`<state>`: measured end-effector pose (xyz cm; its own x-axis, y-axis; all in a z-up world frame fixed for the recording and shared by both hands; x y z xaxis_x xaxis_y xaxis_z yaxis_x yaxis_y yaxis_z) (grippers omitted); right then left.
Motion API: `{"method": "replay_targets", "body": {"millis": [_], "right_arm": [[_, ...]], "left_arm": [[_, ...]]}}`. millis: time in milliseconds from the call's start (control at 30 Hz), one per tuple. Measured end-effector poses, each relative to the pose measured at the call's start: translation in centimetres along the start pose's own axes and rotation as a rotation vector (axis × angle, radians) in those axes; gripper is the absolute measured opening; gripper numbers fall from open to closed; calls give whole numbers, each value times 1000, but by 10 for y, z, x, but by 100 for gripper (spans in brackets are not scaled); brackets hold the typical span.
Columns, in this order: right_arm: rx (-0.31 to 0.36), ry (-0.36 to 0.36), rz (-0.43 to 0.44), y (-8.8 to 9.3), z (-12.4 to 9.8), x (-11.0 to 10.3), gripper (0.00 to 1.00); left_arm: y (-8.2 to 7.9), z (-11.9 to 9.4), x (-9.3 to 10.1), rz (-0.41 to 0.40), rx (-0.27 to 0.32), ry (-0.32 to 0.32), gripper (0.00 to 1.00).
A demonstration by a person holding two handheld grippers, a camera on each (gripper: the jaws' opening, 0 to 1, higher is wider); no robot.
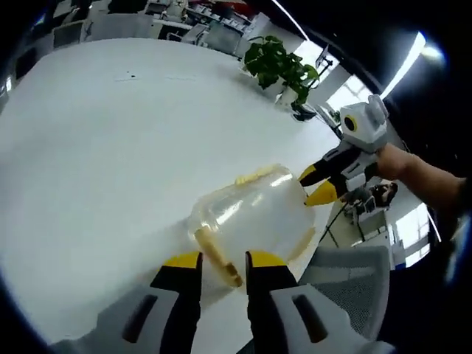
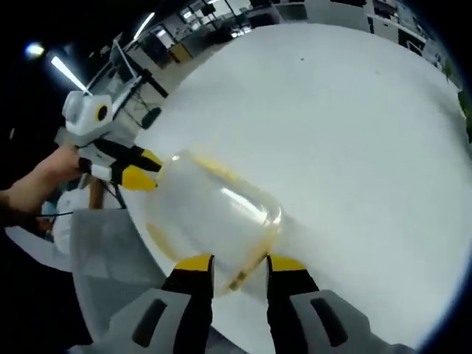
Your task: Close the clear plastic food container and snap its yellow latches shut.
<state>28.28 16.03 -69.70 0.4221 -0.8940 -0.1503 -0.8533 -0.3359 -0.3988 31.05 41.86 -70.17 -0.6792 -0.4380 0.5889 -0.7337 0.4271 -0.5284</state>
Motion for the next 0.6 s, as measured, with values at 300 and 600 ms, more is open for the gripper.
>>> {"method": "replay_targets", "body": {"millis": [300,600], "right_arm": [[20,2,-95,-3,-7,-2,30],[72,-7,-227,-20,-19,-7,31]], "left_arm": [[-11,-1,11,253,-108,10,28],[-26,3,19,454,-211,35,28]]}}
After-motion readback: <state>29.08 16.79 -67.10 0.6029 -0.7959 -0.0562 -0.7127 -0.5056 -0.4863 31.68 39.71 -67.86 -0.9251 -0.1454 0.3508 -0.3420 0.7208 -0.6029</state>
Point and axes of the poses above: the point that each gripper's makers call its tool centre point, and the gripper's own axes: z roughly forward along the fingers, x roughly to its right, y roughly out of its underside, the point moved 9 cm from there along -z, roughly backward along the fingers, and after that the axes turned 15 degrees about y, right-handed, at the moved point
